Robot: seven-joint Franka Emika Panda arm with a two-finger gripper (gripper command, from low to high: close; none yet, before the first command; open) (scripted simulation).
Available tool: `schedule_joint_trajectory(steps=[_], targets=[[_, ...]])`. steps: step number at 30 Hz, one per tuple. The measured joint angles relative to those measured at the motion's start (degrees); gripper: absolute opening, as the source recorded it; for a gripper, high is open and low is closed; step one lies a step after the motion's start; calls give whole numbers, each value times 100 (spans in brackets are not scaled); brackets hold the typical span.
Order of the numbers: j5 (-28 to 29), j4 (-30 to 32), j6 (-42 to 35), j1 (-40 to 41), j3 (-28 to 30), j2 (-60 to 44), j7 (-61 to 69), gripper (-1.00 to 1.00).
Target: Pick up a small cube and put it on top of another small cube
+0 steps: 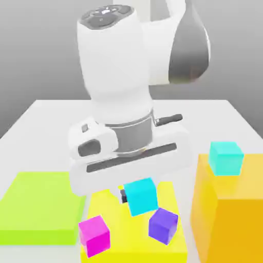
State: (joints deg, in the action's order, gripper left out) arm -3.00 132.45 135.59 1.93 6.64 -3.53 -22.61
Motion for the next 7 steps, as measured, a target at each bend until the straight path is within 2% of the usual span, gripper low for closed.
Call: schedule_joint_trajectory(steps=[3,4,7], targets=[[92,229,689,-4,-17,-436,79,-100],[84,268,851,0,-20,-558,96,100],[84,268,850,0,-20,-558,96,100]])
